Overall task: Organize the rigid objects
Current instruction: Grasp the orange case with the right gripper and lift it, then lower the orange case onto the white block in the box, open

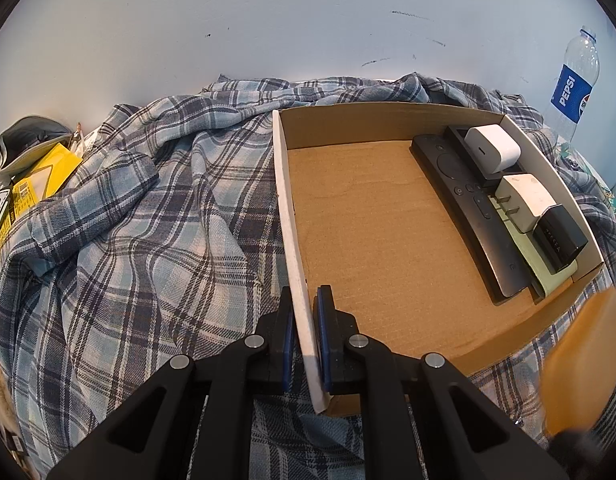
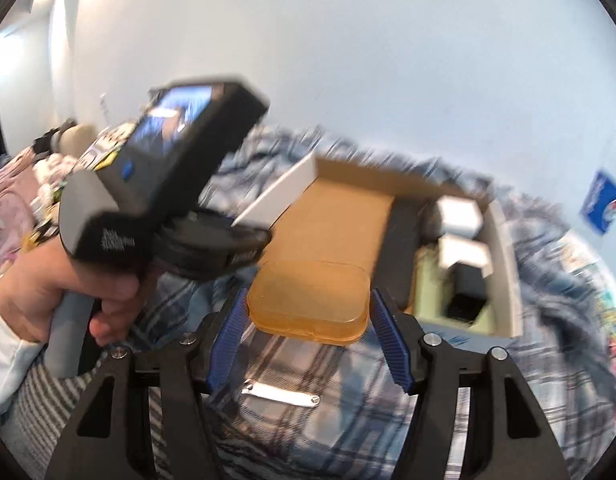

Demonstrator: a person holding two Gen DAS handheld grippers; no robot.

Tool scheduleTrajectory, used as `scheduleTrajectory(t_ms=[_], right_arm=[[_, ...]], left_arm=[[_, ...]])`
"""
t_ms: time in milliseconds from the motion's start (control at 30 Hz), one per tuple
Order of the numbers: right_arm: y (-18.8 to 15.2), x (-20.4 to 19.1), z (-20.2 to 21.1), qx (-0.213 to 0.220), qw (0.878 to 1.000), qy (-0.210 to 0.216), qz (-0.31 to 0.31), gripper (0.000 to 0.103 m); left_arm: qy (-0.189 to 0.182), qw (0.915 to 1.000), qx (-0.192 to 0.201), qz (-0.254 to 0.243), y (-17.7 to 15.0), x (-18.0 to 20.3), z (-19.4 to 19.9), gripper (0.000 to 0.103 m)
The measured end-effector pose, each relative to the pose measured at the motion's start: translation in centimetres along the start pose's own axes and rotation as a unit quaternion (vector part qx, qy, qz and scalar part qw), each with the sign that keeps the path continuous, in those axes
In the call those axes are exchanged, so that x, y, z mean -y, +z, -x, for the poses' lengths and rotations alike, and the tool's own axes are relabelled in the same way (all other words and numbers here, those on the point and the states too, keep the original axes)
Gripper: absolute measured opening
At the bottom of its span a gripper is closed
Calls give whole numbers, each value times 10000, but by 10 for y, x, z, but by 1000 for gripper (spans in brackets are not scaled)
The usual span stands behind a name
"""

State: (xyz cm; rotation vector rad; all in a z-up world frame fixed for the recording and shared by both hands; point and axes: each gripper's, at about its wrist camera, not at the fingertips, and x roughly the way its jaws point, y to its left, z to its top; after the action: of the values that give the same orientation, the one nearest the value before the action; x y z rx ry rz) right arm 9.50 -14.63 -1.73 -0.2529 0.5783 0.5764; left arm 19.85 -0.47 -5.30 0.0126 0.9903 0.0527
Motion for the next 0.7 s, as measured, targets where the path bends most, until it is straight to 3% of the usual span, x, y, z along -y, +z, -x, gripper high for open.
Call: scheduleTrajectory(t_ms=[433,700], right_arm=[[14,47,17,591,9948,66,-831,61],[43,57,13,677,9951,149,-710,61]], left_arm=[[1,10000,0,-1,0,0,0,10],[2,10000,-1,-2,0,0,0,10]])
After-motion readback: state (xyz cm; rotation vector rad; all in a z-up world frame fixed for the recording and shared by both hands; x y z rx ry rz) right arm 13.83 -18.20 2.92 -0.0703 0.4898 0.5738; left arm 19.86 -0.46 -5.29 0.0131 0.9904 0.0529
